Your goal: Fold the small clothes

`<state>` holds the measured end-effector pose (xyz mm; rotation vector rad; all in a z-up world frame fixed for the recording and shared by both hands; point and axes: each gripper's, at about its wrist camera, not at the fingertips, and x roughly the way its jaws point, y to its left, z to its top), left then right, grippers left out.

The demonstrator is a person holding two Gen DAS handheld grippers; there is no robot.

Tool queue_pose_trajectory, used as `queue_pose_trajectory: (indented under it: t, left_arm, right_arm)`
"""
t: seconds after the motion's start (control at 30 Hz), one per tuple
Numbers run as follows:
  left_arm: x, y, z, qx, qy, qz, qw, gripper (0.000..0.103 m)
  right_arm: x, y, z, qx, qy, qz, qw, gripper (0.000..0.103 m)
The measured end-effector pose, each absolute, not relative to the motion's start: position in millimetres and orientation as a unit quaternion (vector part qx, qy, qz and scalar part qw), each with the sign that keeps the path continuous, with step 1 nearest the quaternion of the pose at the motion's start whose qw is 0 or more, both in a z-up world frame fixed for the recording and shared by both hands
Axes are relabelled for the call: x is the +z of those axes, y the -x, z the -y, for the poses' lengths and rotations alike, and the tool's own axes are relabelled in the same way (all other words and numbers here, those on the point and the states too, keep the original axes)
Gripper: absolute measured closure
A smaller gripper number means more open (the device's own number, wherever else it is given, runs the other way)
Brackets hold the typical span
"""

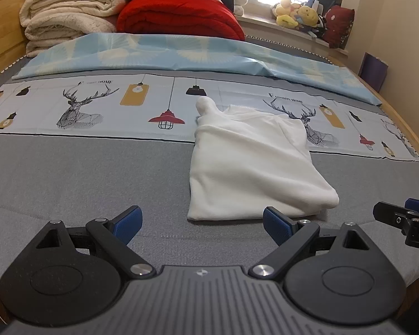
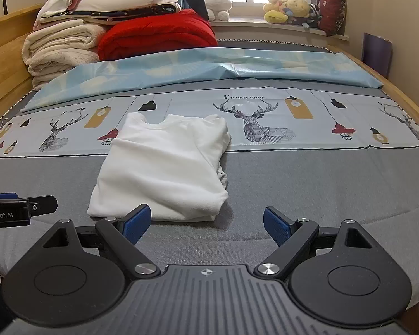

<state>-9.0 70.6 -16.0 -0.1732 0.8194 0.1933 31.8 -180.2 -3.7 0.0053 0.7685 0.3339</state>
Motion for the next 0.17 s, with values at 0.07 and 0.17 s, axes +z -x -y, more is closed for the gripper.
queue_pose_trajectory:
  t: [0.07,0.17]
  left_arm:
    - [-16.1,9.0,-70.6,0.094,0.084,-0.397,0.909,0.007]
    - [-16.1,8.7,-70.8,0.094,0.085,-0.398,0.909,0.007]
  right_arm:
    - [-3.2,-31.7,180.3,0.162,-0.002,-0.373,0.914,0.015]
    - [-3.2,-31.6,180.1,0.162,-0.003,-0.373,0.914,0.015]
